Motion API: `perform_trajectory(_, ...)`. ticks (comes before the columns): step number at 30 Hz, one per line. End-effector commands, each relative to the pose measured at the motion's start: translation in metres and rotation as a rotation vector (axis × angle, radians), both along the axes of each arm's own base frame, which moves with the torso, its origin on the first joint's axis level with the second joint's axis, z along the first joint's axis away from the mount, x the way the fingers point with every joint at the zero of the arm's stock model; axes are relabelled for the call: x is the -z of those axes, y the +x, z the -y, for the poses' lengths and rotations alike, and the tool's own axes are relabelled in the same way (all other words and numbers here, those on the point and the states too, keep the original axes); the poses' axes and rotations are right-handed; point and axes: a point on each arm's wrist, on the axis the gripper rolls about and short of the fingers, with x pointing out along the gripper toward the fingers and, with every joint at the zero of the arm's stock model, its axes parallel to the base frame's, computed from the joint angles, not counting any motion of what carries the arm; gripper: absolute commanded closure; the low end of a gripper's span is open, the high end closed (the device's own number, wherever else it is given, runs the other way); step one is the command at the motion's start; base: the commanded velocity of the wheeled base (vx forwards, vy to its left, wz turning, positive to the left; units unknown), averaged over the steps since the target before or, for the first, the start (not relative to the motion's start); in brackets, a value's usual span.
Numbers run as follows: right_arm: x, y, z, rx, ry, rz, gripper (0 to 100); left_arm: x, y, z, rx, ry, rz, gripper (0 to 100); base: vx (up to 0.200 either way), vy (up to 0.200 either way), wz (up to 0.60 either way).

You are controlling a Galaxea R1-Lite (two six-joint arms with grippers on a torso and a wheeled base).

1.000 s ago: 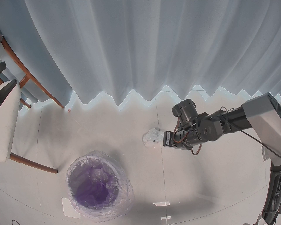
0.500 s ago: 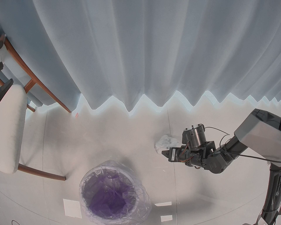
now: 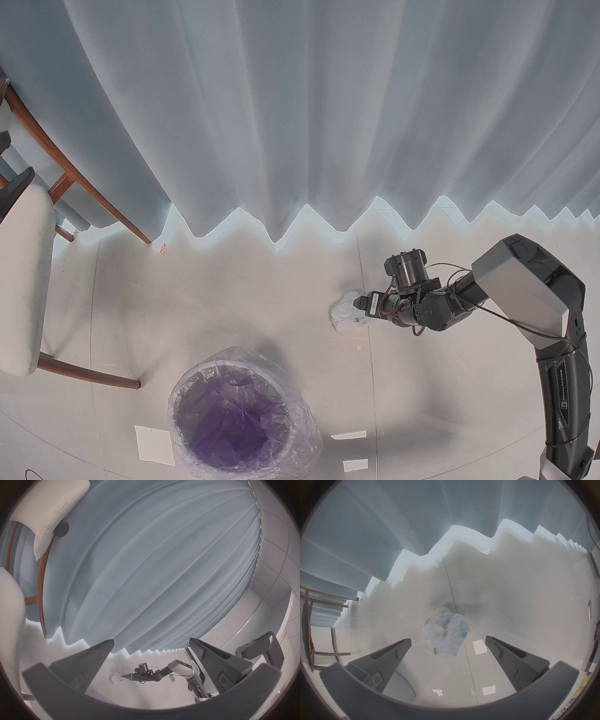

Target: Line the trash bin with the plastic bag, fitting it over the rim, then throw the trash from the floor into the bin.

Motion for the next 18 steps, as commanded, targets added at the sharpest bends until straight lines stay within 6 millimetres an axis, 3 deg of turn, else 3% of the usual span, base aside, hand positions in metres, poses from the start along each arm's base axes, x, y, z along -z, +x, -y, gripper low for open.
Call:
perform_trajectory(1, 0.032, 0.025, -0.002, 0.022, -0.010, -0.027, 0, -0.001, 0.004, 0.000, -0.001, -0.001, -0.002, 0, 0.000, 0.000, 0.00)
perform_trajectory(6, 0.035, 0.039, -0.008, 0.046, 0.024, -0.013, 0, 0.000, 0.003, 0.000, 0.000, 0.000, -0.003, 0, 0.000, 0.000, 0.00)
perform_trajectory(18, 0.051, 0.042, -0.030, 0.043, 0.074, -0.013, 0, 0.002, 0.003, 0.000, 0.011, -0.001, -0.012, 0, 0.000, 0.000, 0.00)
